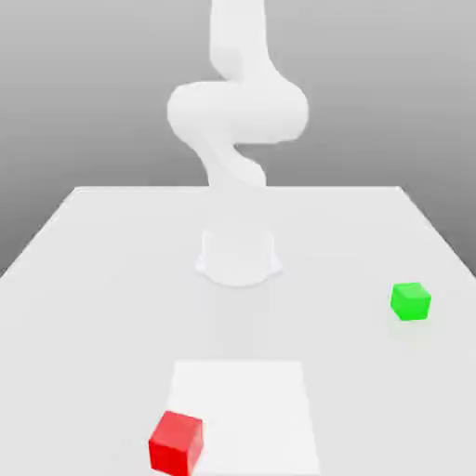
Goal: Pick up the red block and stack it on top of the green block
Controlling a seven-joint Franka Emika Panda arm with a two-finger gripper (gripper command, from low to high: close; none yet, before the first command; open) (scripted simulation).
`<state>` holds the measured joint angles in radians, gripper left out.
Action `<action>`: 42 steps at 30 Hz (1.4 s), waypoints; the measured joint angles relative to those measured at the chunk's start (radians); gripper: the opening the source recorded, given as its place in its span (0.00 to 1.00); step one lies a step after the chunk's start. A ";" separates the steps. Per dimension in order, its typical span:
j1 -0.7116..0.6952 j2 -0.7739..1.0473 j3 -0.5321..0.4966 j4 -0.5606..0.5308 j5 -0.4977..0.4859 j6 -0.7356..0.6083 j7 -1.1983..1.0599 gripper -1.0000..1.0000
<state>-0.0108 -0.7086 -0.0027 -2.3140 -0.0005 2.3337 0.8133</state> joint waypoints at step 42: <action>-0.091 0.944 -0.035 -0.143 0.027 0.359 0.116 0.00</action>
<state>-0.1023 0.2355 -0.0378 -2.4568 0.0264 2.6925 0.9297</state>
